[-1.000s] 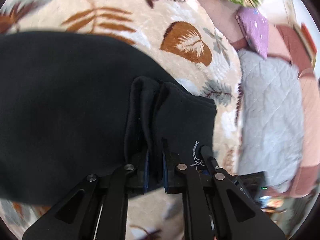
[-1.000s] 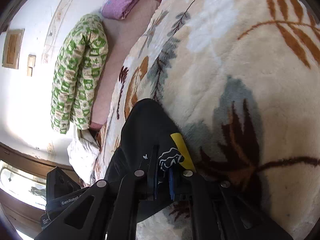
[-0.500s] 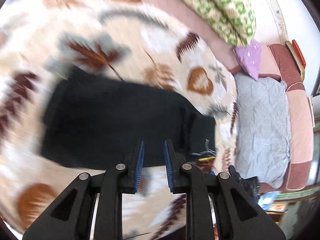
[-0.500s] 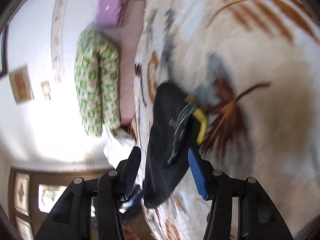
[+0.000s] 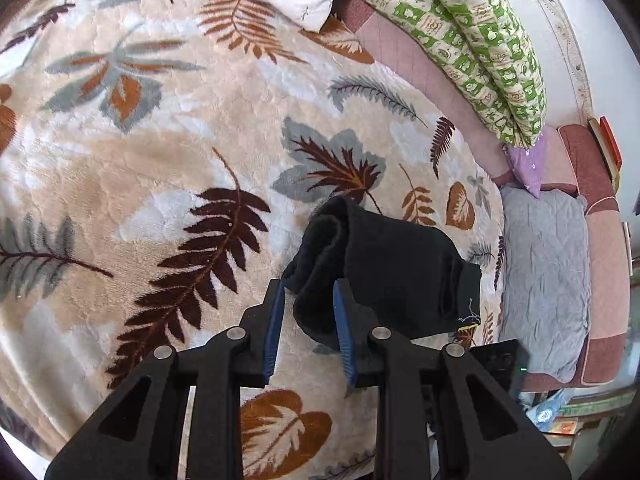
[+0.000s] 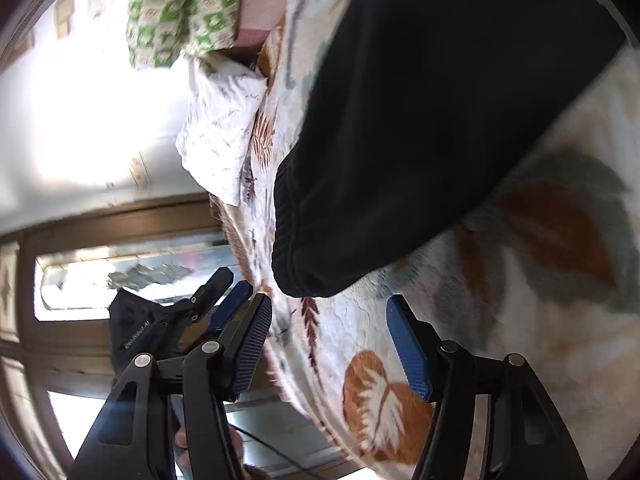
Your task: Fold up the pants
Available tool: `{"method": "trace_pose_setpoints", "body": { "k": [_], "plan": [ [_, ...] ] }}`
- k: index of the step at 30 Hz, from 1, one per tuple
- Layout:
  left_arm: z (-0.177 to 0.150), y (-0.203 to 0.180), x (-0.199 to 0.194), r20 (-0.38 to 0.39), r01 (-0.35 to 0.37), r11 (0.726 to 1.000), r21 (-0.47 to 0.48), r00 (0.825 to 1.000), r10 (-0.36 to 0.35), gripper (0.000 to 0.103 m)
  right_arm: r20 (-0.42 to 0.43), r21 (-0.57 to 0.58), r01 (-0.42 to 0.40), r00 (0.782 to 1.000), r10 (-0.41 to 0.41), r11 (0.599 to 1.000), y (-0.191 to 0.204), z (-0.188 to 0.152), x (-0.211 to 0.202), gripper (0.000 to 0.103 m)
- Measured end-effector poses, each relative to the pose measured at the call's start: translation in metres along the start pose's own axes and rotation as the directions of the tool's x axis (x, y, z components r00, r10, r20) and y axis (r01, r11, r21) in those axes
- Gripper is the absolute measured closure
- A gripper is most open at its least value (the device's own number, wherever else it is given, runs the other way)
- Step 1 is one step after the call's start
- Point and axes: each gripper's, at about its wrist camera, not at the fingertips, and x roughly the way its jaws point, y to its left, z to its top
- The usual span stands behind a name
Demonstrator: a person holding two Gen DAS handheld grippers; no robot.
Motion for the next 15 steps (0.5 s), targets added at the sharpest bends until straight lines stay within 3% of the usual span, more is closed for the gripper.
{"method": "trace_pose_setpoints", "body": {
  "k": [2,4,6,7,8,11,14,15],
  "plan": [
    [0.002,0.006,0.006,-0.010,0.015,1.000,-0.015,1.000,-0.015,0.080,0.036,-0.173,0.119,0.993,-0.114,0.978,0.025,0.001,-0.001,0.041],
    [0.005,0.011,0.009,-0.011,0.035,0.999,-0.033,0.999,-0.035,0.080,0.083,-0.326,0.237,0.971,-0.222,0.915,0.051,0.005,0.001,0.039],
    [0.008,0.019,0.011,-0.015,0.058,0.997,-0.056,0.998,-0.059,0.081,0.136,-0.490,0.356,0.933,-0.333,0.796,0.074,0.000,0.007,0.037],
    [0.009,0.023,0.010,-0.017,0.069,0.995,-0.067,0.997,-0.070,0.080,0.185,-0.575,0.409,0.909,-0.374,0.708,0.086,-0.011,0.013,0.037],
    [0.010,0.028,0.009,-0.017,0.075,0.994,-0.077,0.997,-0.076,0.081,0.223,-0.629,0.436,0.894,-0.388,0.644,0.093,-0.023,0.017,0.037],
    [0.011,0.047,0.002,0.002,0.087,0.990,-0.111,0.996,-0.087,0.081,0.385,-0.743,0.547,0.821,-0.422,0.386,0.109,-0.058,0.044,0.031],
    [0.011,0.067,-0.006,0.014,0.096,0.986,-0.139,0.995,-0.095,0.081,0.458,-0.776,0.595,0.760,-0.460,0.210,0.110,-0.075,0.084,0.031],
    [0.012,0.073,-0.008,0.017,0.099,0.985,-0.143,0.995,-0.098,0.081,0.467,-0.777,0.602,0.747,-0.472,0.183,0.107,-0.076,0.095,0.031]
  ]
}}
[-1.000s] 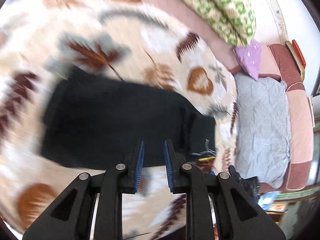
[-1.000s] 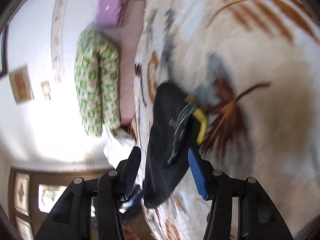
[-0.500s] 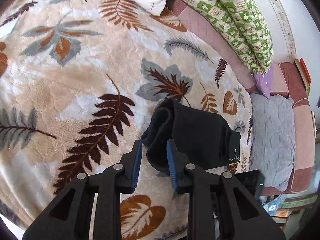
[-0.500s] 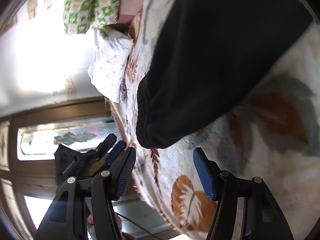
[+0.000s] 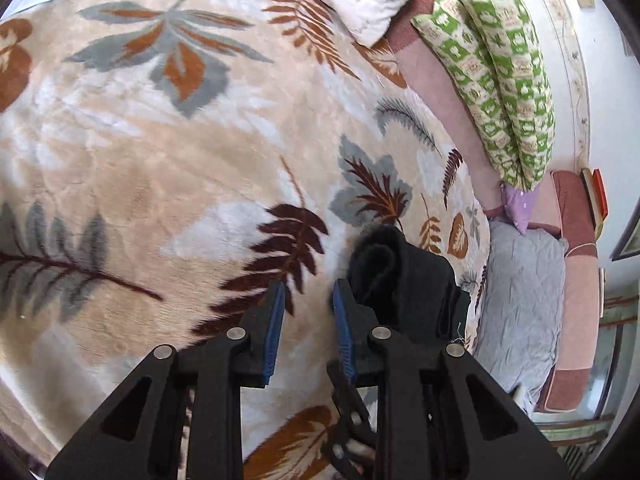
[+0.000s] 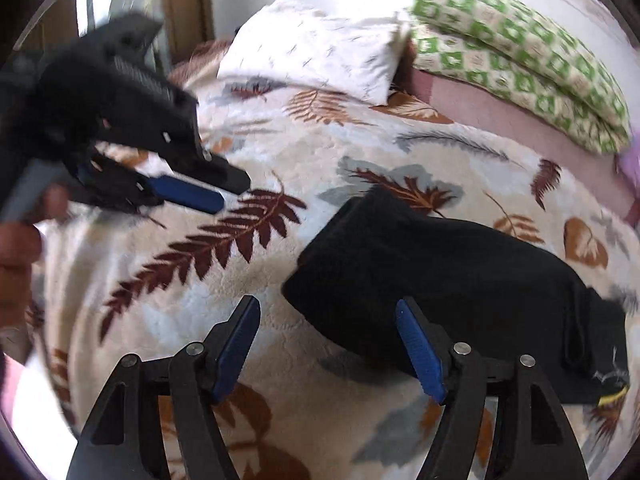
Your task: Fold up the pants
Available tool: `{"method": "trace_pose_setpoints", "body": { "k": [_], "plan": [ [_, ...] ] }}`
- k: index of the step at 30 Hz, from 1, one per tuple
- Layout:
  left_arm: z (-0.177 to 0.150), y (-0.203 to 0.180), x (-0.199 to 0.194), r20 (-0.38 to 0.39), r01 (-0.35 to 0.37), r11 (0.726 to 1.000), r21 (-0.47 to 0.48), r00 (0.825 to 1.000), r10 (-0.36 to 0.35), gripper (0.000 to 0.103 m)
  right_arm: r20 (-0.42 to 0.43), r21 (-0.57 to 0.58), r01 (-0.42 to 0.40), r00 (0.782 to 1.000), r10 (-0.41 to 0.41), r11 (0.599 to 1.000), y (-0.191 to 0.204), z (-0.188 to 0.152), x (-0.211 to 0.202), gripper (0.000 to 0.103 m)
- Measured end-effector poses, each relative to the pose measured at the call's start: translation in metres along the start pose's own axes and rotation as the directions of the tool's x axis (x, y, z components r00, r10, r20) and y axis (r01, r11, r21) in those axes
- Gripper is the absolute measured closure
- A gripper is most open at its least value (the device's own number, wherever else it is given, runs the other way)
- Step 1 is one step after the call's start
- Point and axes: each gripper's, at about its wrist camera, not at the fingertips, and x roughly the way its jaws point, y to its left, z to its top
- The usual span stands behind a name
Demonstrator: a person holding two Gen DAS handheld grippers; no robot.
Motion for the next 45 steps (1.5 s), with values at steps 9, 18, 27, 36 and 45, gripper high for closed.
{"method": "trace_pose_setpoints", "body": {
  "k": [9,18,27,36,45],
  "plan": [
    [0.013,0.007,0.006,-0.007,0.043,0.999,-0.006,0.999,-0.043,0.080,-0.047,0.058,0.096,0.994,-0.094,0.994,-0.004,0.008,0.055,0.040],
    [0.008,-0.039,0.047,-0.109,0.124,0.991,0.046,0.987,-0.119,0.062,0.033,0.120,-0.056,0.998,0.052,0.991,-0.047,0.010,0.017,0.075],
    [0.006,-0.059,0.084,-0.163,0.246,0.966,-0.074,0.953,-0.256,0.048,0.064,0.093,-0.096,0.994,0.091,0.991,-0.053,-0.003,-0.001,0.076],
    [0.000,-0.069,0.105,-0.225,0.251,0.964,-0.082,0.938,-0.264,0.074,0.071,0.122,-0.133,0.990,0.126,0.984,-0.061,-0.005,0.001,0.076],
    [-0.011,-0.115,0.078,-0.151,0.302,0.949,-0.091,0.938,-0.313,0.077,0.144,0.191,-0.211,0.972,0.185,0.959,-0.083,-0.003,-0.030,0.076]
  ]
}}
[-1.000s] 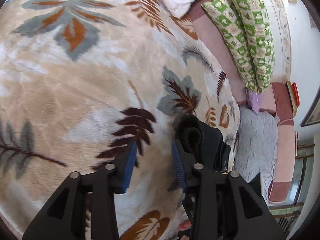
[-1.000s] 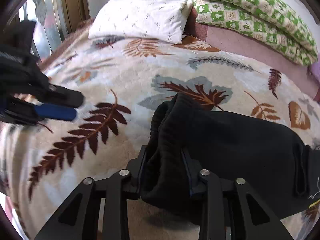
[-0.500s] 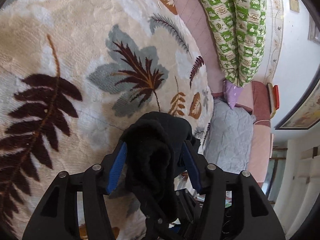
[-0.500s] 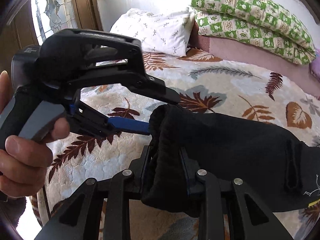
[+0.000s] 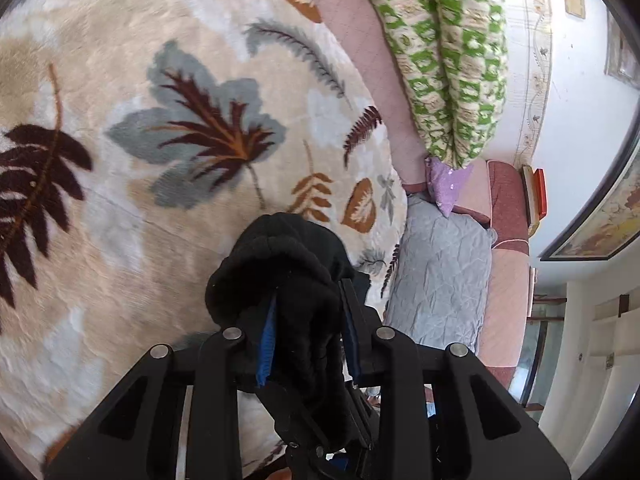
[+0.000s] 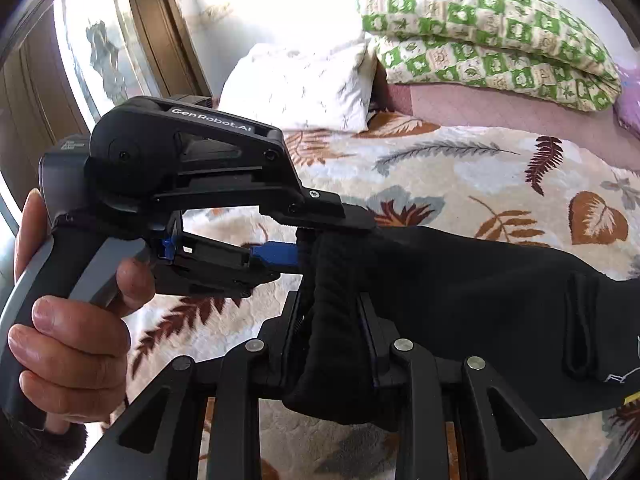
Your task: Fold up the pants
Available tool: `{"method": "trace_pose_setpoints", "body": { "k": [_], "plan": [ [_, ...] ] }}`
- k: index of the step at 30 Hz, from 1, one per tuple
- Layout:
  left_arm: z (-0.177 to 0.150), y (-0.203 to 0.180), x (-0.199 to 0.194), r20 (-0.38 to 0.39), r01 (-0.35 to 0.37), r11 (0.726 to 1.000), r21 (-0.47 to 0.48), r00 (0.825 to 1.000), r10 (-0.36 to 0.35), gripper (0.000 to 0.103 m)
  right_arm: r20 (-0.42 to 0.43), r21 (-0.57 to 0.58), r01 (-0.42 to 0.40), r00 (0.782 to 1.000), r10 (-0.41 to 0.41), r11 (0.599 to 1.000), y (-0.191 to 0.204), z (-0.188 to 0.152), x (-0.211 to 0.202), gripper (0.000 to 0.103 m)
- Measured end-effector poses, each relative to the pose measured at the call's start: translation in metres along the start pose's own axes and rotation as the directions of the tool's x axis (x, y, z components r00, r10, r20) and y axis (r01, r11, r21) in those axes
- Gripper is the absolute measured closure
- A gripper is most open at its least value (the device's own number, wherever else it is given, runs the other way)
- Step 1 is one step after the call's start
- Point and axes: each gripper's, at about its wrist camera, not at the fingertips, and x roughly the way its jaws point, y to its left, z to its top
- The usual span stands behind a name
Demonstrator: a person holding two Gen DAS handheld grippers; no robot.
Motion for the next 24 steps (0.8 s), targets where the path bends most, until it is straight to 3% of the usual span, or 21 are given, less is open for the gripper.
{"method": "trace_pose_setpoints", "body": {
  "k": [5,12,19,24],
  "plan": [
    [-0.007,-0.055,0.032,-0.014,-0.032,0.997,0.074,0.999,0.033,0.077,0.068,0.103,-0.050,0.997,0.043,0.993,-0.034,0.008,-0.040,0.076],
    [-0.023,-0.131,0.141,-0.077,-0.142,0.972,0.190,0.984,0.159,0.077,0.158,0.347,-0.122,0.985,0.071,0.930,-0.138,-0.004,-0.089,0.076],
    [-0.051,-0.163,0.253,-0.133,-0.260,0.921,0.289,0.942,0.308,0.077,0.200,0.548,-0.157,0.978,0.053,0.822,-0.250,-0.041,-0.109,0.076],
    [-0.061,-0.167,0.299,-0.123,-0.375,0.859,0.348,0.890,0.438,0.077,0.217,0.662,-0.175,0.975,0.037,0.729,-0.311,-0.076,-0.107,0.076]
  ]
}}
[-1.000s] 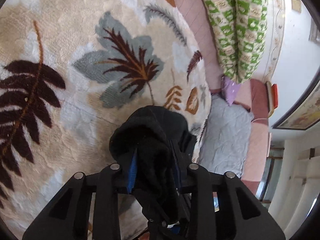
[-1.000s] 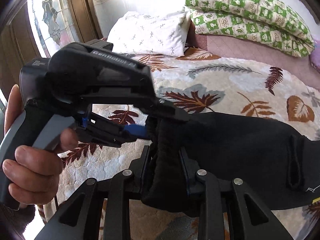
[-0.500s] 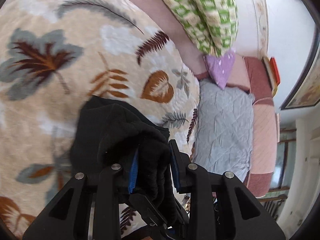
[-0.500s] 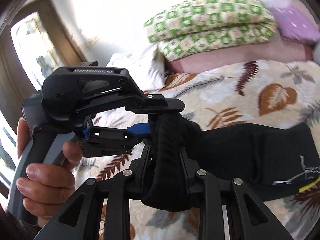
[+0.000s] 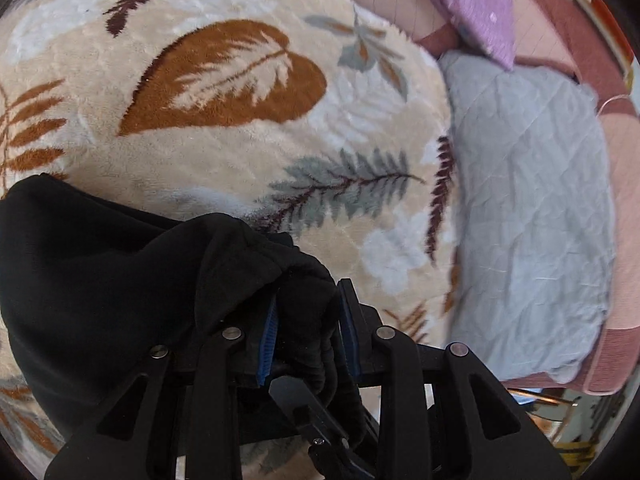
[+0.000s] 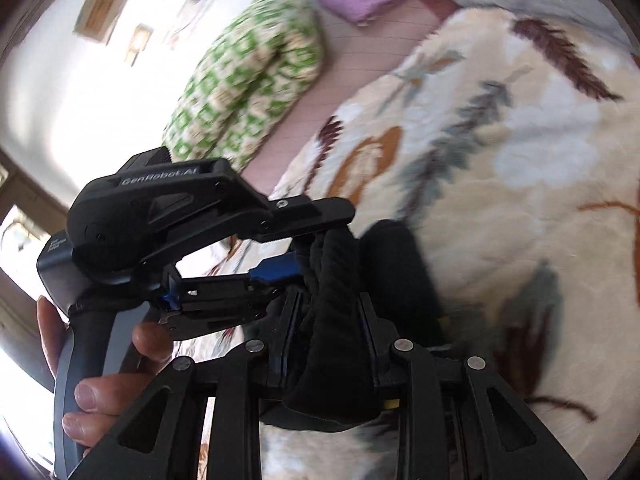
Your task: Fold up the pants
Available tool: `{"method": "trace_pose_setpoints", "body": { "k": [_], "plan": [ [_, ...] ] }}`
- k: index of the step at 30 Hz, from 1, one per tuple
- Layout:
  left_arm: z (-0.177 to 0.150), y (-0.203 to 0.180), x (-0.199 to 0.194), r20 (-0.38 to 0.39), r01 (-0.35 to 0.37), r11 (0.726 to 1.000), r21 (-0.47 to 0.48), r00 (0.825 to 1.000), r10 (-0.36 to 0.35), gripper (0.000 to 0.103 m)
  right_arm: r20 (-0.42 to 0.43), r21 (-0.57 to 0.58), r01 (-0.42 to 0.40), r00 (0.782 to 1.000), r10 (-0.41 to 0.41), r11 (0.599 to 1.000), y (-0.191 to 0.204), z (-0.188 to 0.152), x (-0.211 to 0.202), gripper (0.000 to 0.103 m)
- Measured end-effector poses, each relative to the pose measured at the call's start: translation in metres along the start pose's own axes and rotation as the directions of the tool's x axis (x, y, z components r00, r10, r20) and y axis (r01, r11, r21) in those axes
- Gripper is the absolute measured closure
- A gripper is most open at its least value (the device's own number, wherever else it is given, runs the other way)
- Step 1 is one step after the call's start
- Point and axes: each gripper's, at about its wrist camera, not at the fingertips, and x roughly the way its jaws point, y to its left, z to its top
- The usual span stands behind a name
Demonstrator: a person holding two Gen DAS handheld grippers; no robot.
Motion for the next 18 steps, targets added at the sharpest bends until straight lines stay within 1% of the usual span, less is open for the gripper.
{"method": "trace_pose_setpoints", "body": {
  "k": [2,4,6,7,8,9,10,11,13,14,15,16,18],
  "plan": [
    [-0.002,-0.001,0.002,-0.002,-0.021,1.000,-0.003,1.000,0.021,0.077,-0.024,0.047,-0.016,1.000,0.018,0.999,-0.019,0.002,0.006,0.072],
    [-0.001,-0.004,-0.004,-0.022,-0.030,1.000,0.001,0.999,0.030,0.077,-0.034,0.076,-0.037,0.999,0.039,0.996,-0.028,0.001,0.009,0.072],
    [0.001,-0.005,-0.014,-0.051,-0.019,1.000,-0.004,0.999,0.019,0.076,-0.041,0.101,-0.069,0.996,0.074,0.992,-0.031,0.004,0.008,0.070],
    [0.001,-0.005,-0.020,-0.063,-0.012,1.000,-0.008,0.998,0.012,0.075,-0.042,0.117,-0.088,0.995,0.093,0.989,-0.033,0.006,0.007,0.067],
    [0.000,-0.005,-0.027,-0.074,-0.005,1.000,-0.009,0.997,0.004,0.075,-0.042,0.137,-0.106,0.993,0.113,0.985,-0.034,0.007,0.005,0.061],
    [-0.001,-0.004,-0.036,-0.079,-0.004,1.000,-0.011,0.997,0.003,0.074,-0.038,0.162,-0.129,0.990,0.137,0.978,-0.036,0.008,0.002,0.057],
    [-0.001,-0.004,-0.045,-0.077,-0.006,1.000,-0.010,0.997,0.005,0.074,-0.032,0.186,-0.146,0.988,0.154,0.972,-0.039,0.009,-0.001,0.051],
    [-0.002,-0.002,-0.054,-0.066,-0.006,1.000,-0.006,0.998,0.005,0.074,-0.015,0.217,-0.164,0.985,0.171,0.962,-0.044,0.011,-0.006,0.047],
    [-0.003,0.002,-0.072,-0.036,0.004,1.000,-0.008,0.999,-0.004,0.074,0.025,0.251,-0.178,0.984,0.177,0.951,-0.050,0.015,-0.017,0.046],
    [-0.004,0.007,-0.084,-0.010,0.026,1.000,-0.012,1.000,-0.026,0.074,0.040,0.262,-0.172,0.985,0.167,0.950,-0.051,0.018,-0.023,0.046],
    [-0.003,0.009,-0.091,0.012,0.047,0.999,-0.013,0.999,-0.047,0.071,0.055,0.264,-0.166,0.986,0.158,0.950,-0.051,0.020,-0.030,0.046],
    [-0.002,0.011,-0.098,0.031,0.067,0.998,-0.014,0.997,-0.067,0.058,0.073,0.257,-0.166,0.986,0.153,0.952,-0.050,0.023,-0.036,0.046],
    [0.000,0.009,-0.098,0.044,0.084,0.996,-0.027,0.996,-0.082,0.038,0.074,0.211,-0.148,0.988,0.135,0.966,-0.039,0.031,-0.042,0.046]
  ]
}}
